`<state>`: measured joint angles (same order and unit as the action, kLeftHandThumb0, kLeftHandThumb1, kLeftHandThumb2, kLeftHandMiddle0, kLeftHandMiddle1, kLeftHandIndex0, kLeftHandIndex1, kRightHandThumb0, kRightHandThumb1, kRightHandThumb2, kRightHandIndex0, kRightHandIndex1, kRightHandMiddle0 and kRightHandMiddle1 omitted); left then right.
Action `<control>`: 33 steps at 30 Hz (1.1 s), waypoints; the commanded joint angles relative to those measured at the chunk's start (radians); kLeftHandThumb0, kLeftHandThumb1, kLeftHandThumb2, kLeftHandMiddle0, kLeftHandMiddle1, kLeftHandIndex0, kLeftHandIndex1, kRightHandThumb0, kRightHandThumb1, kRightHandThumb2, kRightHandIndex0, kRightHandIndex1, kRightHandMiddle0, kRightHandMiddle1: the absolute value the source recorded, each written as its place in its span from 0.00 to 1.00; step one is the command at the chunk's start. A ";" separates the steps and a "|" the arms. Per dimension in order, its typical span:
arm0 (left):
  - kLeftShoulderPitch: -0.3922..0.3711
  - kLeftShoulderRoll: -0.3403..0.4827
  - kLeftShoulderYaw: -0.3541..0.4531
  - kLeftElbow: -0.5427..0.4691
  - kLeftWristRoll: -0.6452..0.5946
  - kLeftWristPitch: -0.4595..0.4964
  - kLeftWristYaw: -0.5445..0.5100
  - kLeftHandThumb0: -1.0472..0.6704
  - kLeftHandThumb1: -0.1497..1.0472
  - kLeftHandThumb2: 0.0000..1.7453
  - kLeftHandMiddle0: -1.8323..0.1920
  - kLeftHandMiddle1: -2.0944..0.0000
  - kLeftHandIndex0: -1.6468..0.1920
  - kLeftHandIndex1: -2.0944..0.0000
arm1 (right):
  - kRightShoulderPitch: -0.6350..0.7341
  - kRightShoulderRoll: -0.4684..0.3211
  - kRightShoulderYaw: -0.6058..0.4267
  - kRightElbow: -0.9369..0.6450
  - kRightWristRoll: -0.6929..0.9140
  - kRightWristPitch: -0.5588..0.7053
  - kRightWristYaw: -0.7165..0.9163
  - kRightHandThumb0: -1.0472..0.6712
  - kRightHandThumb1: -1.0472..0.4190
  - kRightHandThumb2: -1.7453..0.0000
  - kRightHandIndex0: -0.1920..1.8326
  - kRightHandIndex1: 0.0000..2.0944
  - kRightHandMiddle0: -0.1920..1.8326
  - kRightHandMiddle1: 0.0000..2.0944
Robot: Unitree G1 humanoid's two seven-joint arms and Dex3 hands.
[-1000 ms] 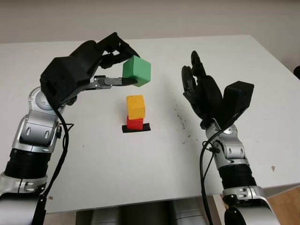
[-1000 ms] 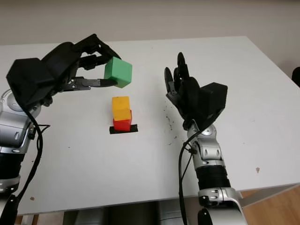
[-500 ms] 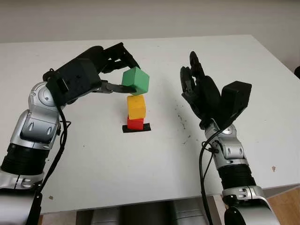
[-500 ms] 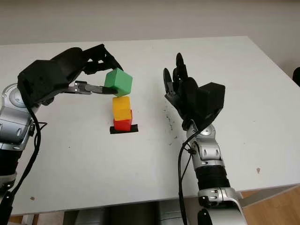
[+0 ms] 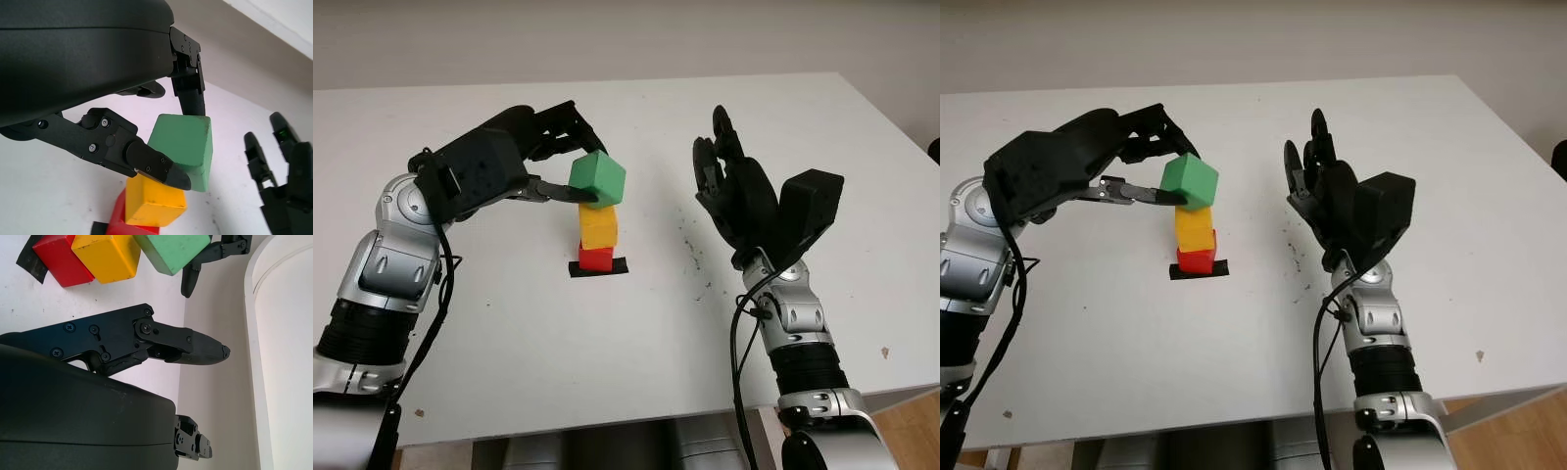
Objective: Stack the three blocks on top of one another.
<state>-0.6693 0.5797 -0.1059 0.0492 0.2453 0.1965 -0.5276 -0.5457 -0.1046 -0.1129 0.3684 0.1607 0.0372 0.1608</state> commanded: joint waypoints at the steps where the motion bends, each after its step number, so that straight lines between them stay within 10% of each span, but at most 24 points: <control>1: -0.012 0.021 -0.008 -0.019 0.017 -0.003 -0.006 0.38 1.00 0.04 0.76 0.98 0.72 0.21 | -0.008 0.003 -0.001 -0.017 0.001 -0.010 0.000 0.26 0.00 0.68 0.00 0.00 0.02 0.03; 33: -0.035 0.034 -0.023 -0.030 0.086 -0.021 -0.067 0.39 1.00 0.05 0.78 0.97 0.78 0.16 | 0.005 0.017 0.002 -0.028 -0.005 -0.017 -0.019 0.27 0.00 0.67 0.00 0.00 0.01 0.03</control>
<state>-0.6818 0.6200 -0.1196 0.0103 0.3372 0.1785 -0.5895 -0.5451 -0.0914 -0.1115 0.3679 0.1550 0.0325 0.1433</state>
